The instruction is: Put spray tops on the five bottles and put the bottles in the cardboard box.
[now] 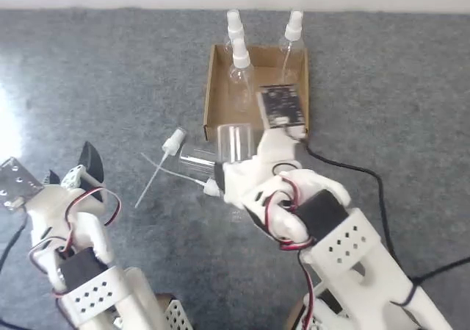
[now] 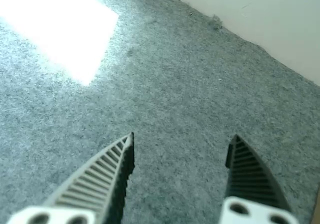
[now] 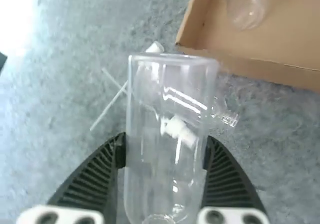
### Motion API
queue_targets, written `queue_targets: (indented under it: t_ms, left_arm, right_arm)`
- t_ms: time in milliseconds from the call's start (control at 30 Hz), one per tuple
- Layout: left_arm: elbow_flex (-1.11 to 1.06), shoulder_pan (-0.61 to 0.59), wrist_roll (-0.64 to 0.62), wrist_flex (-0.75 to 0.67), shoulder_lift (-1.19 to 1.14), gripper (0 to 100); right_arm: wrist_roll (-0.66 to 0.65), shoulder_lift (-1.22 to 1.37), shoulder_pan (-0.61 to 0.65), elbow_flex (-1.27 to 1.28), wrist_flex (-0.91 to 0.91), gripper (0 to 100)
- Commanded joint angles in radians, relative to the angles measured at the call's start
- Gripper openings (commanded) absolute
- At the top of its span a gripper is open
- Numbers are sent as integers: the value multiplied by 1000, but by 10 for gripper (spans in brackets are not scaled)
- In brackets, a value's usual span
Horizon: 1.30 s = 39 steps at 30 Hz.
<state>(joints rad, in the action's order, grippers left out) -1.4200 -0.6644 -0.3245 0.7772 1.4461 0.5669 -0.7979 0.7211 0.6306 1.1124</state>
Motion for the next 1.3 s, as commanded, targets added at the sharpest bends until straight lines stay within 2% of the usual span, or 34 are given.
queue_targets:
  t_ms: [0, 100, 500, 833, 1067, 1267]
  left_arm:
    - [12, -8, -15, -28, 12, 280]
    - [12, -8, -15, -28, 12, 280]
    - [4, -6, -14, -32, 12, 280]
    - [2, -6, -14, -32, 12, 280]
    - [2, -6, -14, -32, 12, 280]
    - [2, -6, -14, -32, 12, 280]
  right_arm:
    - [97, -62, -88, -17, 12, 84]
    - [155, -64, -182, 0, 8, 84]
    - [152, -58, -375, 199, 2, 84]
    - [152, -12, -532, 212, 7, 85]
    - [157, 194, -573, 204, -2, 85]
    - [204, 278, -582, 207, -84, 85]
